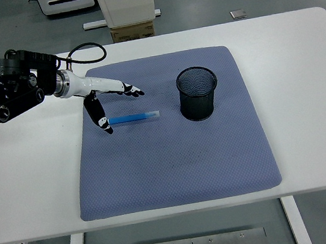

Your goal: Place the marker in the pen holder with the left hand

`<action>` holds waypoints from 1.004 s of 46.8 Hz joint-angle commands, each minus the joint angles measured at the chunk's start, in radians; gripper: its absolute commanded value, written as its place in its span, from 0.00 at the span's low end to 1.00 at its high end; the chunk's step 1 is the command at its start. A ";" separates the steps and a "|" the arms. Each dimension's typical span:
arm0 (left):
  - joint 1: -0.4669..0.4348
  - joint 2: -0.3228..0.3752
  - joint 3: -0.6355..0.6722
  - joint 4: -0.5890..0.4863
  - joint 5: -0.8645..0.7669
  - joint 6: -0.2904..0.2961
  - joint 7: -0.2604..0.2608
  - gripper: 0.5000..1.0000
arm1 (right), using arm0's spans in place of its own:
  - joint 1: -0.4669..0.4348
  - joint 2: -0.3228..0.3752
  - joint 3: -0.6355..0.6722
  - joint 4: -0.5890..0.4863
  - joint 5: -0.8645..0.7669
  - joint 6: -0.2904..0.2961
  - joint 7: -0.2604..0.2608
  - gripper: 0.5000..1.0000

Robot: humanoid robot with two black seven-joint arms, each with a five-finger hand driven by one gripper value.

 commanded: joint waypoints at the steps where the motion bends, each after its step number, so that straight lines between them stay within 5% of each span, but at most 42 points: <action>1: 0.007 -0.008 -0.005 0.000 -0.009 0.001 0.020 1.00 | 0.000 0.000 0.000 0.000 0.000 0.000 0.000 1.00; 28: 0.006 -0.059 -0.008 0.000 -0.032 -0.003 0.106 1.00 | 0.000 0.000 0.000 0.000 0.000 -0.002 0.000 1.00; 33: 0.004 -0.062 -0.008 0.000 -0.032 -0.005 0.107 0.90 | 0.000 0.000 0.000 0.000 0.000 0.000 0.000 1.00; 38: 0.004 -0.065 -0.008 -0.001 -0.030 -0.011 0.107 0.72 | 0.000 0.000 0.001 0.000 0.000 0.000 0.000 1.00; 39: 0.004 -0.067 -0.008 -0.001 -0.027 -0.014 0.106 0.61 | 0.000 0.000 0.000 0.000 0.000 0.000 0.000 1.00; 47: 0.004 -0.071 -0.008 -0.001 -0.022 -0.016 0.107 0.47 | 0.000 0.000 0.000 0.000 0.000 0.000 0.000 1.00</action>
